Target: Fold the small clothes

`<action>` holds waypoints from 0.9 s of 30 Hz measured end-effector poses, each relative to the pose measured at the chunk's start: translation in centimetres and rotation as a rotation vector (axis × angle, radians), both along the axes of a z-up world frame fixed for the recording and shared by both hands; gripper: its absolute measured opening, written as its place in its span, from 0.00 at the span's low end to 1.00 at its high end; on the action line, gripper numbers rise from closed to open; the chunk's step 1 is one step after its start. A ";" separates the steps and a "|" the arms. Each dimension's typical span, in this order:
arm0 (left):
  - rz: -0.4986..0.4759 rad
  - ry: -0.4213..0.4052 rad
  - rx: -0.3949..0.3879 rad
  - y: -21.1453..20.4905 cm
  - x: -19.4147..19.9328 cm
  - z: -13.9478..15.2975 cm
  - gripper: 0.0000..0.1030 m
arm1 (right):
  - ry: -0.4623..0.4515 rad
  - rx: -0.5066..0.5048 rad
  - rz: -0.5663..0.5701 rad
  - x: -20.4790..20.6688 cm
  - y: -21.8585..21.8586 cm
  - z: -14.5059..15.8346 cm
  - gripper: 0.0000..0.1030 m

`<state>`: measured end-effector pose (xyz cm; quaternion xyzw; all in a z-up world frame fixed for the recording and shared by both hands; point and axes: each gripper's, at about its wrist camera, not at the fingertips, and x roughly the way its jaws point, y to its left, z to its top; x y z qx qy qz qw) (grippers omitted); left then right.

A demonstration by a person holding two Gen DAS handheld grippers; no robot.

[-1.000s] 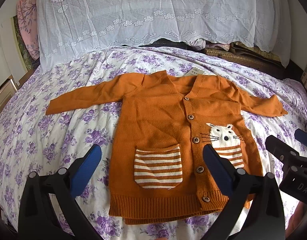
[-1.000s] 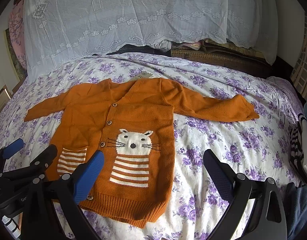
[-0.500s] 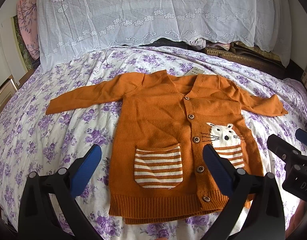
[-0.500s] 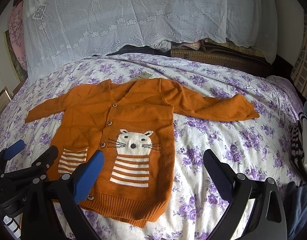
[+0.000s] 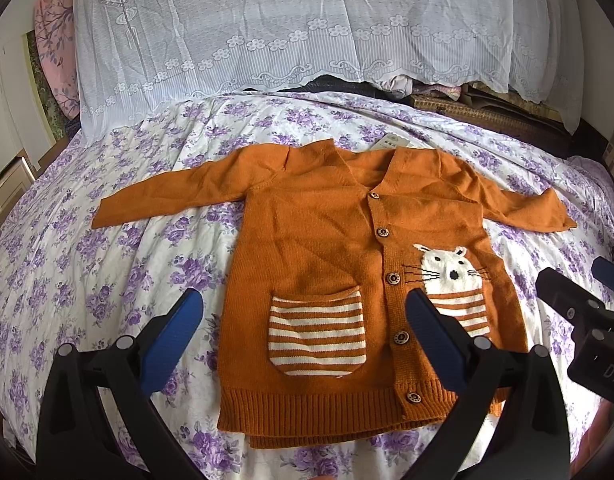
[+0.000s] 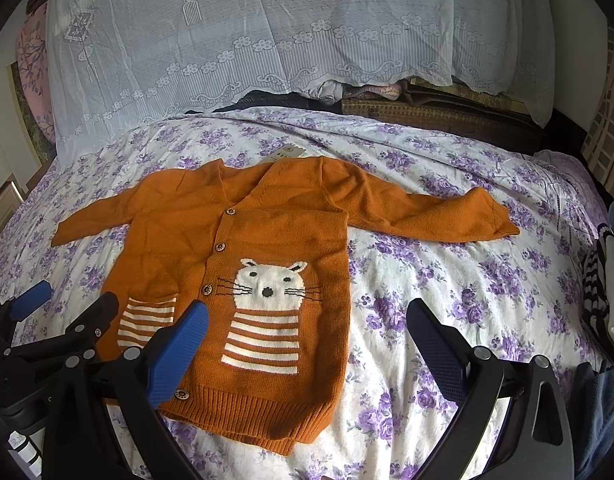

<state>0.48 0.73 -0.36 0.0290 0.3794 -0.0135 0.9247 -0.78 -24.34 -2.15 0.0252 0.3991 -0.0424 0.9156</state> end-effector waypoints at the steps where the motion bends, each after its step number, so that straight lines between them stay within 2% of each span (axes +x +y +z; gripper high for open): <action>1: 0.000 0.000 -0.001 0.0 0.0 0.0 0.96 | 0.000 0.001 0.000 0.0 0.0 0.0 0.97; 27: -0.001 0.003 -0.001 0.4 -0.6 -0.9 0.96 | 0.000 0.006 -0.001 0.0 -0.1 0.1 0.97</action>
